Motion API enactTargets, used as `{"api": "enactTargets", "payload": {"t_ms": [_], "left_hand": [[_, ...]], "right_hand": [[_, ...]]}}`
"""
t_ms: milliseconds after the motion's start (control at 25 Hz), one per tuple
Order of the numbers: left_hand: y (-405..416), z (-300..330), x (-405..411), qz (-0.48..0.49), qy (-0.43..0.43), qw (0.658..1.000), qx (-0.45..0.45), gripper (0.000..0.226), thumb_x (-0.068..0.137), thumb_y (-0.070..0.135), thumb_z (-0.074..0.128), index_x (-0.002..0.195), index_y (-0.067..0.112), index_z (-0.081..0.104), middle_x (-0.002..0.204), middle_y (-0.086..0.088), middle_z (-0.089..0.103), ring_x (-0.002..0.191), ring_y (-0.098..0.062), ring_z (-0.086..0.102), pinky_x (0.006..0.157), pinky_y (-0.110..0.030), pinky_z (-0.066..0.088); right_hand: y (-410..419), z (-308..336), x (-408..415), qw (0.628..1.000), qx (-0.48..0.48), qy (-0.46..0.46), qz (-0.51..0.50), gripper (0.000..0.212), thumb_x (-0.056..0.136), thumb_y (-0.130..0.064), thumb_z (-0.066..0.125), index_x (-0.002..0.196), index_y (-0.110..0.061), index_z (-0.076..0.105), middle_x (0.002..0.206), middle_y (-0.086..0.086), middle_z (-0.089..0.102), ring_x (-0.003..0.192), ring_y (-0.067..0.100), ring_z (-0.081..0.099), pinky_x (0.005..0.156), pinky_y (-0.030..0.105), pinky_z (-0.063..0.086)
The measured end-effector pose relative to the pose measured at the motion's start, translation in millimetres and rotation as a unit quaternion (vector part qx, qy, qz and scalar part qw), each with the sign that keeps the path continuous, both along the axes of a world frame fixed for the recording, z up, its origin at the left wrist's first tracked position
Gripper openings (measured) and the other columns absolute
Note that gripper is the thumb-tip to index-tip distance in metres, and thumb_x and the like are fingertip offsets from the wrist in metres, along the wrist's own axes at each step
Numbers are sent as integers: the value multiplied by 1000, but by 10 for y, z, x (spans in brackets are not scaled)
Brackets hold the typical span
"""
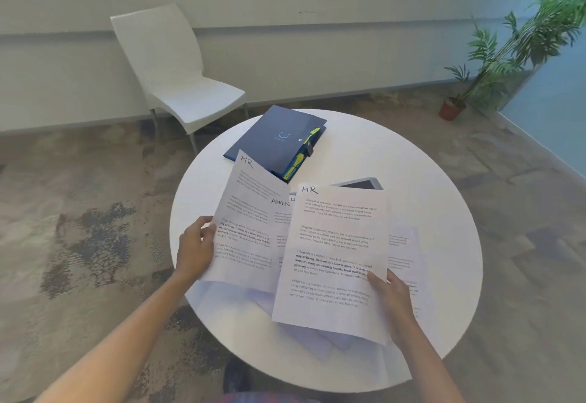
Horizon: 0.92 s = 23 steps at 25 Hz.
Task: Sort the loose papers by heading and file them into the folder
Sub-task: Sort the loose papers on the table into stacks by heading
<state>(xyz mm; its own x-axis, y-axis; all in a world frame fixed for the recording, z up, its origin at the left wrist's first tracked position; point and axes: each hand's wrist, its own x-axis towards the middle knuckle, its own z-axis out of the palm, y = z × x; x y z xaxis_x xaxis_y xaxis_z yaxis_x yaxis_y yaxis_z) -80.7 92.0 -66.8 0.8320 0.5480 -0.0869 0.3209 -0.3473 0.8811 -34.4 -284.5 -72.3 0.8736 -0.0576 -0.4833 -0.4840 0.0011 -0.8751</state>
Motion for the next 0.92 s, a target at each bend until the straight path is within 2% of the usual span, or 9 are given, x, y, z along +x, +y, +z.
{"api": "enactTargets", "payload": {"t_ms": [120, 240, 360, 400, 520, 640, 760, 840, 920], "left_hand": [[66, 158, -19, 6, -26, 999, -17, 17, 102, 14, 47, 106, 19, 63, 92, -3, 74, 81, -18, 71, 66, -36, 55], [118, 267, -93, 24, -53, 995, -85, 17, 103, 11, 47, 104, 14, 64, 79, 1, 76, 71, -20, 73, 61, -36, 58], [185, 368, -188, 34, -69, 984, -158, 16, 102, 9, 48, 106, 9, 63, 74, 2, 77, 64, -14, 74, 52, -28, 58], [201, 403, -210, 31, -74, 981, -177, 16, 102, 8, 49, 106, 8, 64, 77, -1, 77, 64, -14, 74, 51, -27, 58], [190, 483, -272, 6, -72, 972, -224, 15, 100, 8, 51, 103, 12, 66, 86, -10, 76, 66, -18, 74, 56, -31, 60], [110, 521, -329, -24, -59, 967, -247, 15, 100, 9, 52, 102, 13, 66, 86, -13, 76, 65, -21, 73, 57, -34, 61], [28, 502, -361, -51, -58, 963, -259, 14, 100, 12, 52, 104, 13, 65, 91, -20, 76, 69, -27, 74, 63, -42, 61], [-54, 506, -370, -70, -57, 962, -259, 16, 101, 15, 50, 108, 11, 64, 94, -17, 76, 75, -30, 74, 70, -47, 60], [-153, 533, -368, -77, -50, 965, -247, 20, 104, 18, 46, 106, 7, 62, 89, -6, 77, 75, -26, 72, 68, -38, 58]], "right_hand": [[232, 24, -3, 1000, 24, -1, 14, 24, 94, -9, 63, 117, -11, 70, 111, 5, 76, 100, 24, 72, 82, 36, 56], [476, 82, -2, 998, 46, -6, 31, 20, 95, -11, 62, 113, -11, 72, 106, 3, 77, 97, 22, 73, 82, 36, 58], [709, 146, -9, 997, 57, -17, 52, 19, 96, -10, 61, 111, -12, 72, 100, -2, 78, 89, 13, 75, 72, 25, 60], [781, 161, -9, 997, 59, -19, 55, 18, 96, -10, 61, 111, -11, 72, 100, -2, 78, 88, 14, 75, 72, 25, 61], [980, 191, -12, 995, 60, -21, 71, 21, 95, -11, 62, 114, -8, 71, 105, 6, 78, 97, 24, 74, 79, 33, 61], [1134, 204, -29, 995, 55, -25, 77, 21, 93, -10, 63, 114, -10, 68, 108, 8, 77, 98, 27, 73, 83, 38, 59], [1191, 205, -48, 996, 53, -35, 56, 28, 89, -8, 69, 116, -12, 62, 106, 12, 76, 85, 25, 74, 74, 36, 60], [1172, 229, -60, 996, 66, -48, 42, 34, 87, -6, 71, 118, -16, 60, 101, 11, 76, 78, 22, 74, 66, 32, 59], [1126, 243, -66, 995, 63, -60, 42, 31, 87, -6, 71, 116, -17, 65, 100, 9, 78, 81, 23, 76, 66, 32, 59]]}}
